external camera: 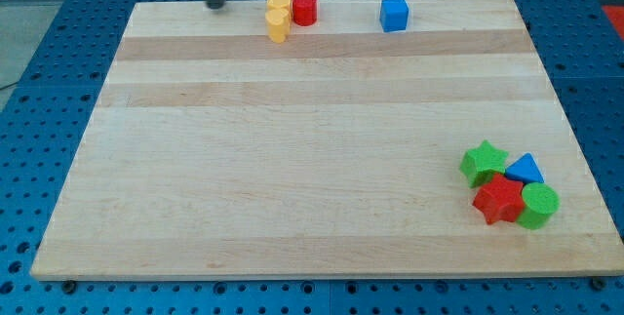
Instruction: Place the hexagon closer to the left side of the red star
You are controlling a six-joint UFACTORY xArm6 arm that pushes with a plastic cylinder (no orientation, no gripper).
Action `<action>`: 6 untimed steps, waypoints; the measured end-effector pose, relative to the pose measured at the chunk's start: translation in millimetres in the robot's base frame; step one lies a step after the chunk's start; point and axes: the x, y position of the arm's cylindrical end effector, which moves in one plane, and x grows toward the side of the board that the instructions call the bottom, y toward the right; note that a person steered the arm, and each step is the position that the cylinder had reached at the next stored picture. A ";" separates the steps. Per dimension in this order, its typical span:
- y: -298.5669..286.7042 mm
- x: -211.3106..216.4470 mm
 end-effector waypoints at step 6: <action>137.3 109.0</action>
